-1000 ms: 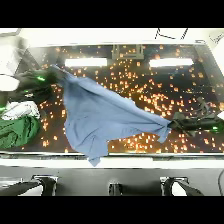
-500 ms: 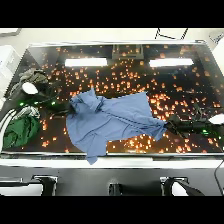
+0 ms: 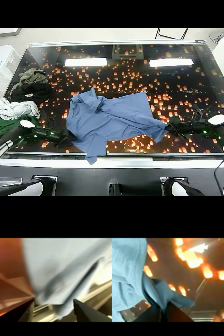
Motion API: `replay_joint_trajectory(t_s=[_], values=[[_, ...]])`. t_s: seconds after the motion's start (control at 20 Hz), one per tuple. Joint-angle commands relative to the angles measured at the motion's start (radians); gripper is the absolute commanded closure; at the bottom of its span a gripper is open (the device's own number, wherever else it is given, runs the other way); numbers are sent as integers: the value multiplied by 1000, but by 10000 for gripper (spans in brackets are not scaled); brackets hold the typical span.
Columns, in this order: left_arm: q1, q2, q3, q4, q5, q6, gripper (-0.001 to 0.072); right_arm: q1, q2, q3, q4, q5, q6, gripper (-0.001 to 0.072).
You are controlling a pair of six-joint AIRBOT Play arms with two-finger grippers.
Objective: Fold the clothes and pants, and hang the long-sleeved shirts on hangers.
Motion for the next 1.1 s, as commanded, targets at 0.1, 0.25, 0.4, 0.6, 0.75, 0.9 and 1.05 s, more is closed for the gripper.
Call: replay_joint_trajectory(t_s=[0.1,0.25,0.4,0.6,0.75,0.9,1.05], values=[[-110,15,-49,-176,219,68,678,1,0,54,17,33,-7,672],[-63,131,152,-193,134,185,683,1,0,312,15,144,-181,672],[68,338,538,-194,143,166,683,1,16,713,15,181,-194,672],[263,501,1100,-188,253,130,683,1,100,1207,-17,107,-121,672],[278,578,1285,-190,276,20,682,1,219,1299,-54,113,-32,672],[279,670,1313,-189,350,3,683,1,305,1299,-75,158,-10,672],[279,703,1314,-188,469,2,683,1,339,1299,-89,138,31,672]])
